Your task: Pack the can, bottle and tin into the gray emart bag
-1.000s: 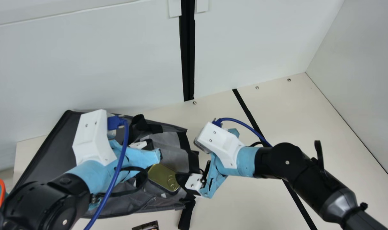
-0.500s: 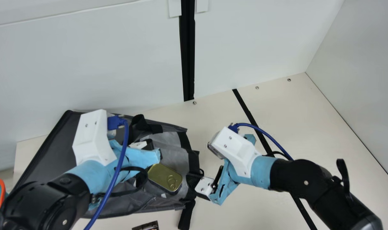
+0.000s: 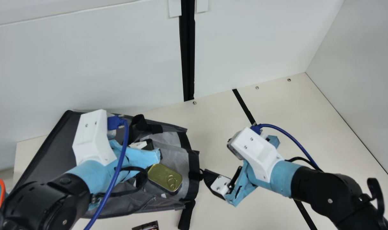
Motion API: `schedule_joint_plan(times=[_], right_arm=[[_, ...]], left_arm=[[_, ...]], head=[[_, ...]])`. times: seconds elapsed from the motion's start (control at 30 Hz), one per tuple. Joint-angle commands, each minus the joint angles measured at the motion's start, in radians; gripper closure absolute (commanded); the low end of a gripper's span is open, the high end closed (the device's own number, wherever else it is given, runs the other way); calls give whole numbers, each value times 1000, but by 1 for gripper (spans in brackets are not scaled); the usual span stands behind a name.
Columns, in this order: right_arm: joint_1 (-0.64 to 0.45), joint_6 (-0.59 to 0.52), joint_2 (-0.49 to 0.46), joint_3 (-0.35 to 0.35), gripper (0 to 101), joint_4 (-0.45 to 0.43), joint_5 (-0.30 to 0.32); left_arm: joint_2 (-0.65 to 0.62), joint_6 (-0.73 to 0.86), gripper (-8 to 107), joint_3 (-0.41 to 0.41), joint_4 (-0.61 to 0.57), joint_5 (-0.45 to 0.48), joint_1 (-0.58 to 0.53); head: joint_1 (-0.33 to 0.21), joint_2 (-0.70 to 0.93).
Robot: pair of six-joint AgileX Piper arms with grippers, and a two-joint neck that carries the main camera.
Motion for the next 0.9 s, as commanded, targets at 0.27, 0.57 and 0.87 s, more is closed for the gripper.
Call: schedule_joint_plan(times=[0.27,0.57,0.87], right_arm=[[-118,56,-36,-49,10,-111,38],[-200,146,-63,-92,10,-214,71],[-254,259,-80,-128,10,-330,115]], left_arm=[[0,0,89,0,0,0,0],[0,0,89,0,0,0,0],[0,0,89,0,0,0,0]], head=[[-23,-1],[-23,-1],[-23,-1]])
